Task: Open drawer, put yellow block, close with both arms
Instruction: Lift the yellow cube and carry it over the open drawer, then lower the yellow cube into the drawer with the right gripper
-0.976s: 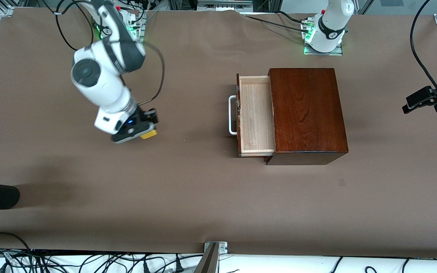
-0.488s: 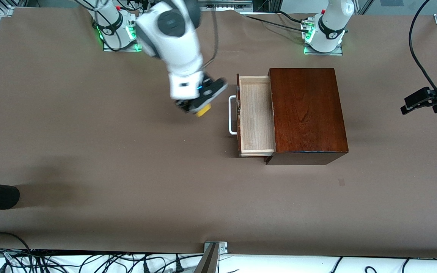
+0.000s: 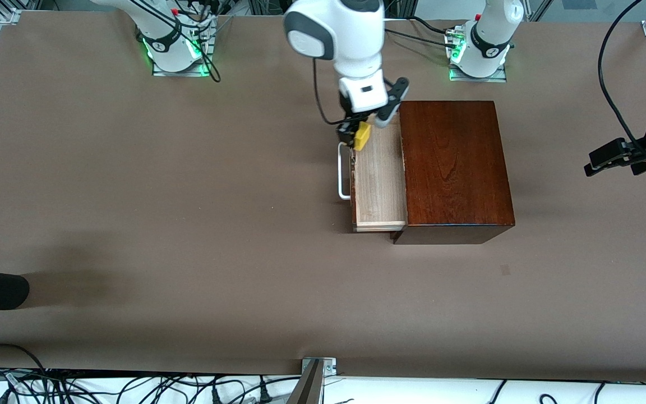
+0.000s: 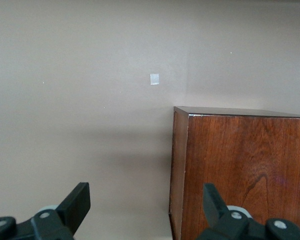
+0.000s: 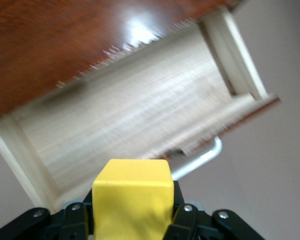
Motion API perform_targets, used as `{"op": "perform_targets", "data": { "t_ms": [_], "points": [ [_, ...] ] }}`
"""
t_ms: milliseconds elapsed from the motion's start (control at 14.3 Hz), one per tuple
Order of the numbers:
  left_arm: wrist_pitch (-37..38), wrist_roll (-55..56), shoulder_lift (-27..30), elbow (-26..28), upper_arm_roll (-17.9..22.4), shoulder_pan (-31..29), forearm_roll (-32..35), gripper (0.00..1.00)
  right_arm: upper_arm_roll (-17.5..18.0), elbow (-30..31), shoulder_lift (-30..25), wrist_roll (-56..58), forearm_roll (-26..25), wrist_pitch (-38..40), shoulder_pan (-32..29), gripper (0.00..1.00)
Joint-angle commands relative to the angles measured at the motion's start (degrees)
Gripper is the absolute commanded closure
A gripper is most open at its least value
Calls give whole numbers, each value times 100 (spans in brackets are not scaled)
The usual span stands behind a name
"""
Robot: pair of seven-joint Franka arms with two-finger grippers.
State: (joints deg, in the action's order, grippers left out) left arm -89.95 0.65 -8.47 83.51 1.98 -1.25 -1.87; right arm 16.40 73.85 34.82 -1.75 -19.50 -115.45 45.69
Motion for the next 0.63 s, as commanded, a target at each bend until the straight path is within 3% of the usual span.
{"op": "perform_targets", "data": {
  "t_ms": [0, 557],
  "points": [
    [127, -56, -111, -239, -5, 19, -103, 0, -58, -906, 639, 280, -239, 216, 360, 100],
    [127, -56, -111, -248, -5, 11, -112, 0, -58, -943, 1246, 1386, -432, -12, 555, 100]
  ]
}}
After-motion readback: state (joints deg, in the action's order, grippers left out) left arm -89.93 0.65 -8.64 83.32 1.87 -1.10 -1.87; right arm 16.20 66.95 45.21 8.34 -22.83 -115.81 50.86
